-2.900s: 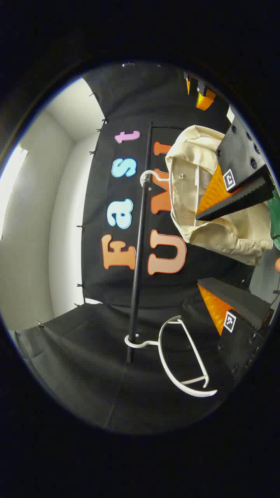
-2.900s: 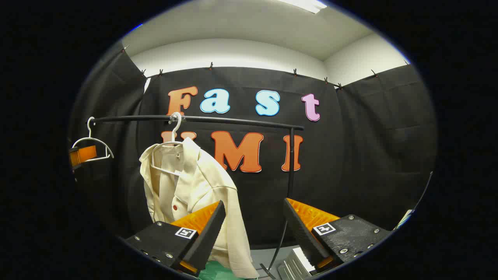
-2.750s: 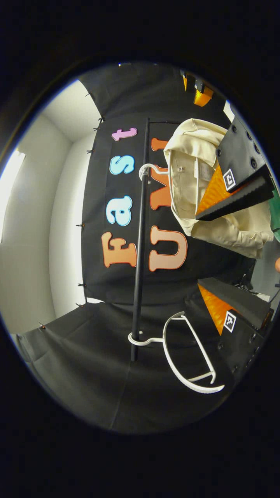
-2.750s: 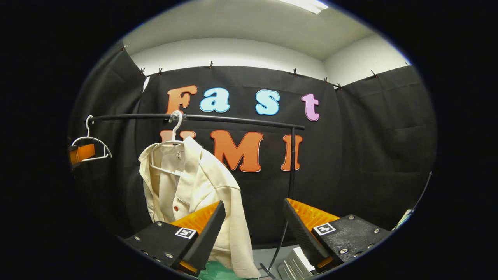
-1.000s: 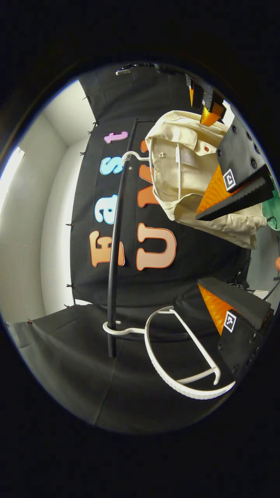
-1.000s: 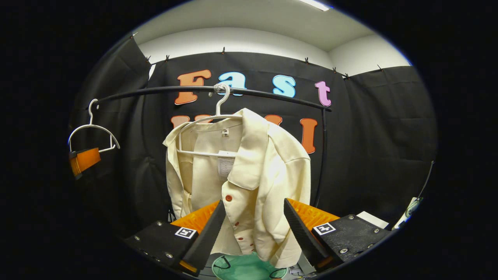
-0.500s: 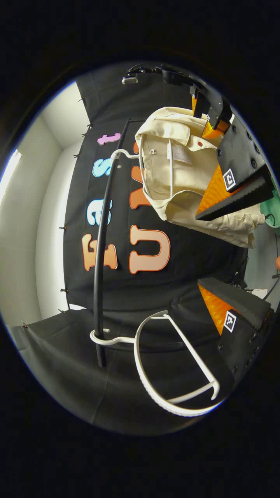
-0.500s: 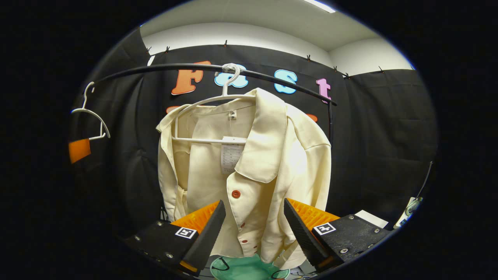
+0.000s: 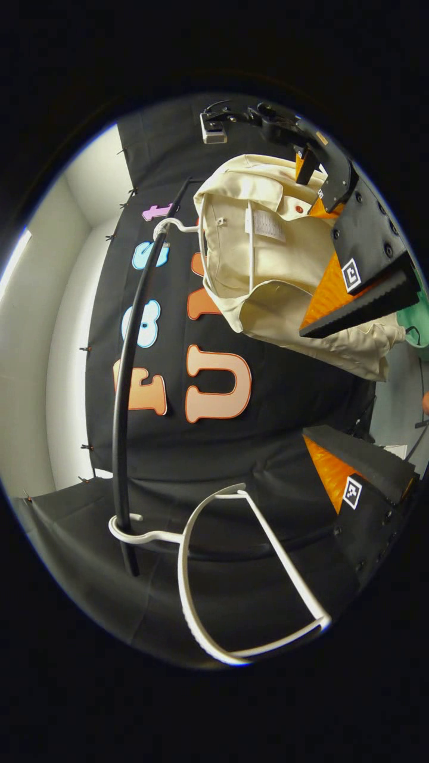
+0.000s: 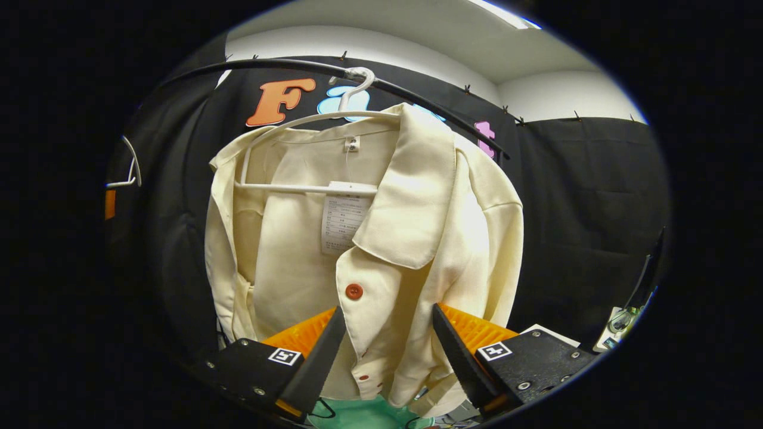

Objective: Grasp the clothes on the hanger with both hands and then place them into the laundry hamper below.

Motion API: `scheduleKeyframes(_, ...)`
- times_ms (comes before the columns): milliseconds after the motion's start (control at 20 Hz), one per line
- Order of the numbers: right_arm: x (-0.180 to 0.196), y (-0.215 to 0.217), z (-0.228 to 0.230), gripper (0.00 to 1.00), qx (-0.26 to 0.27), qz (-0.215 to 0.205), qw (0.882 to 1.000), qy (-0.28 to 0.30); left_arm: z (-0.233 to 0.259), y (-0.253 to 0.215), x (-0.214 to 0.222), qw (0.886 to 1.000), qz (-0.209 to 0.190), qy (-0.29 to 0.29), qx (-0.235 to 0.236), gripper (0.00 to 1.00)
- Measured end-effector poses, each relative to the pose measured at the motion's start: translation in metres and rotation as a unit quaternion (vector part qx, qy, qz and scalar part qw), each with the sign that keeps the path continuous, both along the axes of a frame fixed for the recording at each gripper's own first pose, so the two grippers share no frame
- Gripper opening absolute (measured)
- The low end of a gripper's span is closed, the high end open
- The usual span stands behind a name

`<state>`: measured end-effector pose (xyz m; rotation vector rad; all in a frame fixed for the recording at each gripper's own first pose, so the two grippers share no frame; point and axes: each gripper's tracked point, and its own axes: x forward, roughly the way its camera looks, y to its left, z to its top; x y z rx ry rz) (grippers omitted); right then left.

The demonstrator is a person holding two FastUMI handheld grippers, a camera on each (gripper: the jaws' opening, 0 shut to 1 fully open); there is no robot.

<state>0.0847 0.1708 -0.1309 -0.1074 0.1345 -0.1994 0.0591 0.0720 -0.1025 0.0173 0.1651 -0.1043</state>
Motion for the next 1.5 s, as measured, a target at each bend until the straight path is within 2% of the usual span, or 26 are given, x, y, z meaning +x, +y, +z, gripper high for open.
scheduleKeyframes(350, 0.030, -0.019, -0.002, 0.92, -0.003, -0.020, 1.000, -0.004, -0.018, -0.030, 0.017, 0.999, -0.032, 0.012, -0.024, 0.96)
scheduleKeyframes(450, 0.041, -0.027, -0.001, 0.93, 0.007, -0.020, 1.000, -0.005, -0.023, -0.042, 0.020, 0.998, -0.044, 0.017, -0.036, 0.96)
scheduleKeyframes(500, 0.047, -0.027, -0.001, 0.93, 0.011, -0.012, 1.000, -0.007, -0.024, -0.049, 0.023, 0.998, -0.049, 0.018, -0.044, 0.92)
scheduleKeyframes(550, 0.052, -0.027, 0.000, 0.91, 0.012, -0.004, 1.000, -0.007, -0.026, -0.056, 0.025, 0.997, -0.055, 0.021, -0.049, 0.96)
scheduleKeyframes(650, 0.057, -0.029, 0.002, 0.77, 0.013, 0.006, 1.000, -0.005, -0.030, -0.066, 0.033, 0.996, -0.063, 0.024, -0.052, 0.96)
scheduleKeyframes(700, 0.057, -0.029, 0.002, 0.66, 0.013, 0.009, 1.000, -0.005, -0.031, -0.072, 0.037, 0.996, -0.066, 0.023, -0.051, 1.00)
scheduleKeyframes(750, 0.057, -0.028, 0.003, 0.60, 0.014, 0.016, 1.000, -0.006, -0.034, -0.077, 0.041, 0.996, -0.069, 0.023, -0.050, 0.96)
scheduleKeyframes(800, 0.057, -0.026, 0.004, 0.49, 0.017, 0.026, 1.000, -0.006, -0.036, -0.084, 0.046, 0.996, -0.072, 0.024, -0.048, 0.96)
scheduleKeyframes(950, 0.057, -0.023, 0.003, 0.31, 0.026, 0.046, 0.999, -0.003, -0.046, -0.104, 0.063, 0.995, -0.083, 0.028, -0.042, 0.96)
scheduleKeyframes(1000, 0.057, -0.023, 0.003, 0.23, 0.030, 0.049, 0.998, -0.002, -0.047, -0.110, 0.068, 0.995, -0.085, 0.029, -0.043, 1.00)
scheduleKeyframes(1050, 0.055, -0.023, 0.004, 0.19, 0.034, 0.052, 0.998, -0.001, -0.049, -0.116, 0.074, 0.995, -0.087, 0.030, -0.044, 0.96)
scheduleKeyframes(1100, 0.054, -0.023, 0.004, 0.16, 0.038, 0.056, 0.998, 0.001, -0.050, -0.121, 0.080, 0.995, -0.088, 0.030, -0.045, 1.00)
scheduleKeyframes(1250, 0.053, -0.024, 0.005, 0.08, 0.049, 0.066, 0.997, 0.006, -0.057, -0.130, 0.097, 0.995, -0.092, 0.031, -0.039, 0.96)
scheduleKeyframes(1350, 0.050, -0.025, 0.006, 0.06, 0.053, 0.073, 0.996, 0.009, -0.063, -0.136, 0.108, 0.994, -0.094, 0.034, -0.042, 0.96)
scheduleKeyframes(1500, 0.045, -0.025, 0.009, 0.06, 0.055, 0.085, 0.995, 0.013, -0.079, -0.130, 0.125, 0.995, -0.072, 0.046, -0.044, 0.96)
